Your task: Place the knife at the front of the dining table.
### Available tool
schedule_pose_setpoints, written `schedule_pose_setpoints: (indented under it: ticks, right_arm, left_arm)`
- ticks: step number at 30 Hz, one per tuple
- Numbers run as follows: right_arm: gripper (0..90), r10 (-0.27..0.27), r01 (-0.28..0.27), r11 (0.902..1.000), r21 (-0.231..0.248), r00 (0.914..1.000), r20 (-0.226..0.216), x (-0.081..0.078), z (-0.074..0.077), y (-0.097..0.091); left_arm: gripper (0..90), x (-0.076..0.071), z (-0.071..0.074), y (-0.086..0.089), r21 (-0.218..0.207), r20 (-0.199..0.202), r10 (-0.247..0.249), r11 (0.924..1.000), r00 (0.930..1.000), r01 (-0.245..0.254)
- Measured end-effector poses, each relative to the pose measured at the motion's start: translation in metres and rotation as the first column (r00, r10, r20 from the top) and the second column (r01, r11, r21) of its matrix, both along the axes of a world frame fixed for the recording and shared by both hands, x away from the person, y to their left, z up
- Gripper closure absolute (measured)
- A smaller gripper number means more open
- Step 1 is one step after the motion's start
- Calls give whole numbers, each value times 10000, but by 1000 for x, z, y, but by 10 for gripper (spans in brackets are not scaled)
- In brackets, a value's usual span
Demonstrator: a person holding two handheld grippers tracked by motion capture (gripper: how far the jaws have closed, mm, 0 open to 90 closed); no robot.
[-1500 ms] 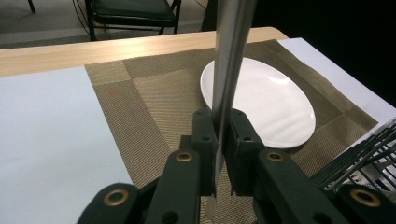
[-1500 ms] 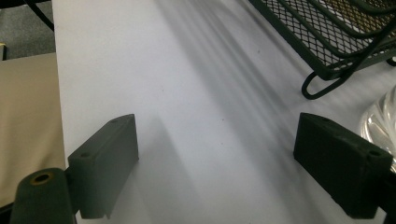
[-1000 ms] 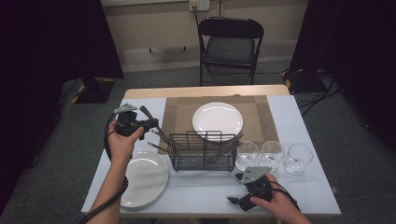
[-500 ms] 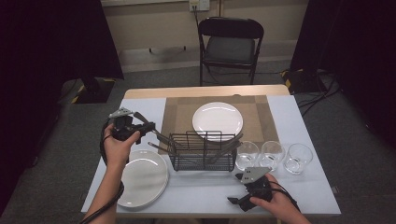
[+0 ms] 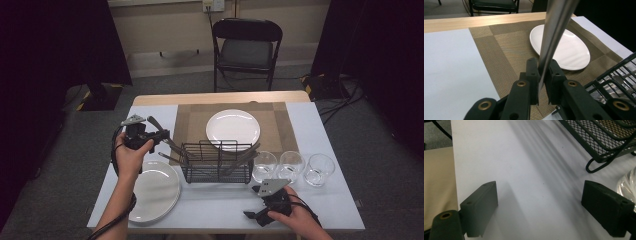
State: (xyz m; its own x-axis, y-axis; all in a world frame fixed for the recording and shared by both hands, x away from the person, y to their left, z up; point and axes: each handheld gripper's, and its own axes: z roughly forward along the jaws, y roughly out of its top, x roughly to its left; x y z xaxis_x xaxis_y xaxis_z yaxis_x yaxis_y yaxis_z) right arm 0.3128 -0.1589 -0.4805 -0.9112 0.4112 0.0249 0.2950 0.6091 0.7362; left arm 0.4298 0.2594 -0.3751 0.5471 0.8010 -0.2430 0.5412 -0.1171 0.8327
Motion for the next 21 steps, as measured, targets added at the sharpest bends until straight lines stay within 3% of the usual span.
schedule_pose_setpoints:
  ticks: [16,21]
  right_arm:
    - [125,6,-6,10000,-7,10000,14,0,0,0]
    - [125,16,-16,10000,-8,10000,25,0,0,0]
  left_arm:
    - [822,1,-9,0,130,-276,-25,9999,9996,29]
    - [824,1,-12,-1,-5,-279,-50,10000,9996,50]
